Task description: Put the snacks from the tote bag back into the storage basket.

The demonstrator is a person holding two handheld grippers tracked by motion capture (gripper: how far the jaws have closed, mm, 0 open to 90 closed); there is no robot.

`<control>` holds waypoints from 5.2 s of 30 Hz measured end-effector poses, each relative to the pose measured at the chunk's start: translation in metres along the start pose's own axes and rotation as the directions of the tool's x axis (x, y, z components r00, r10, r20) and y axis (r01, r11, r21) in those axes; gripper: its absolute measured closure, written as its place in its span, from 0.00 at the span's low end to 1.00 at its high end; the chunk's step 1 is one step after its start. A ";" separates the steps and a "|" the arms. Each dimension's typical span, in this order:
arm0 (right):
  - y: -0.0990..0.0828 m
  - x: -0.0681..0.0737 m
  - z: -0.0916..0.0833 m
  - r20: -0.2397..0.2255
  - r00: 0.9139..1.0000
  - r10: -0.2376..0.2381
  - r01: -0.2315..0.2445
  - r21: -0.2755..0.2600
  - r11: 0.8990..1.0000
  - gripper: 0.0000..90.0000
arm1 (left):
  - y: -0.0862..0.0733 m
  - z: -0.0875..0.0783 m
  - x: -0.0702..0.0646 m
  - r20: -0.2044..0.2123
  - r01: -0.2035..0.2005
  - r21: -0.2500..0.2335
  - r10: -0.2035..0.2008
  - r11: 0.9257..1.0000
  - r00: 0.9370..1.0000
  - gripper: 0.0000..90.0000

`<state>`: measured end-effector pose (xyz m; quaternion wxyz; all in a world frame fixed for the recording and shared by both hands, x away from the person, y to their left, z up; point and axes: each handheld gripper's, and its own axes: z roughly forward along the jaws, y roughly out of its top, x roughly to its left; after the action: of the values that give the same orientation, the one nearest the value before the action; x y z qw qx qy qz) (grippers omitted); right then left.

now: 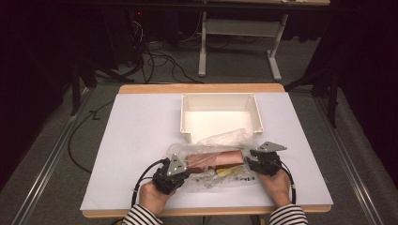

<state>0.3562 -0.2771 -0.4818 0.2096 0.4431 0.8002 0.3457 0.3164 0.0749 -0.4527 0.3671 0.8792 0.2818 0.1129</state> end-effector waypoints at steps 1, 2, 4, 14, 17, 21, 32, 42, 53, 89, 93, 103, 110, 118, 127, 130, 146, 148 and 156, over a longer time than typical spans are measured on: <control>0.000 0.000 0.000 0.001 1.000 -0.002 0.002 0.000 1.000 0.65 | -0.007 0.010 0.002 -0.005 0.042 0.017 -0.042 0.999 0.999 1.00; 0.000 0.000 0.000 0.001 1.000 -0.001 0.001 0.000 1.000 0.65 | -0.009 0.014 0.004 -0.002 0.058 0.015 -0.058 0.998 0.998 1.00; 0.000 0.000 0.000 0.002 1.000 -0.006 0.006 -0.001 1.000 0.65 | -0.011 0.014 0.006 -0.015 0.058 0.007 -0.058 0.998 0.998 0.98; 0.000 0.000 0.000 0.002 1.000 -0.006 0.006 -0.001 1.000 0.65 | -0.003 -0.015 0.006 -0.055 0.052 -0.064 -0.056 0.997 0.997 0.67; 0.000 0.000 0.000 0.002 1.000 -0.006 0.006 -0.001 1.000 0.65 | 0.005 -0.026 0.008 -0.099 0.044 -0.098 -0.053 0.994 0.994 0.61; 0.000 0.000 0.000 0.002 1.000 -0.007 0.007 -0.002 1.000 0.65 | 0.010 -0.027 0.016 -0.124 0.065 -0.106 -0.078 0.992 0.989 0.54; 0.000 0.000 0.000 0.001 1.000 -0.002 0.002 0.000 1.000 0.65 | 0.018 0.001 0.056 -0.197 0.125 -0.049 -0.132 0.991 0.972 0.53; 0.000 0.000 0.000 0.000 1.000 0.000 0.000 0.000 1.000 0.65 | 0.012 0.027 0.084 -0.272 0.213 0.028 -0.198 0.977 0.942 0.55; 0.000 0.000 0.000 0.000 1.000 0.000 0.000 0.000 1.000 0.65 | 0.002 0.024 0.093 -0.367 0.178 0.084 -0.136 0.980 0.920 0.63; 0.000 0.000 0.000 0.001 1.000 -0.008 0.008 -0.002 1.000 0.65 | 0.034 0.013 0.063 -0.205 0.203 0.069 -0.185 0.977 0.961 0.49; 0.000 0.000 0.000 0.001 1.000 -0.008 0.008 -0.002 1.000 0.65 | 0.024 0.023 0.062 -0.240 0.183 0.132 -0.148 0.974 0.960 0.53; 0.000 0.000 0.000 0.002 1.000 -0.008 0.008 -0.001 1.000 0.65 | -0.005 0.013 0.059 -0.309 0.147 0.129 -0.101 0.981 0.946 0.50; 0.000 0.000 0.000 0.002 1.000 -0.008 0.008 -0.002 1.000 0.65 | -0.019 0.004 0.065 -0.307 0.139 0.094 -0.104 0.986 0.946 0.50; -0.001 0.001 -0.001 0.001 1.000 -0.001 0.001 0.004 1.000 0.65 | -0.024 -0.001 0.069 -0.306 0.154 0.082 -0.122 0.985 0.944 0.51; -0.009 0.006 -0.018 -0.015 0.999 0.039 -0.038 0.040 0.998 0.63 | -0.021 -0.004 0.069 -0.270 0.138 0.067 -0.115 0.988 0.956 0.49; -0.002 0.009 -0.028 -0.024 0.999 0.030 -0.030 -0.005 1.000 0.60 | -0.012 -0.010 0.070 -0.246 0.154 0.014 -0.146 0.988 0.958 0.47; 0.056 0.021 -0.038 -0.051 0.999 -0.004 -0.002 -0.104 0.995 0.53 | 0.008 0.009 0.071 -0.228 0.155 -0.021 -0.155 0.988 0.961 0.54; 0.057 0.020 -0.033 -0.052 0.999 -0.004 0.000 -0.085 0.996 0.52 | 0.008 0.010 0.072 -0.224 0.158 -0.015 -0.157 0.987 0.962 0.55; 0.046 0.003 -0.008 -0.052 0.996 0.074 -0.075 -0.001 0.997 0.60 | 0.007 0.018 0.074 -0.217 0.166 0.005 -0.161 0.986 0.963 0.60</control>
<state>0.3755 -0.2607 -0.4422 0.1764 0.4631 0.7877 0.3660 0.3870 0.1032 -0.4615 0.3324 0.8397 0.3928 0.1737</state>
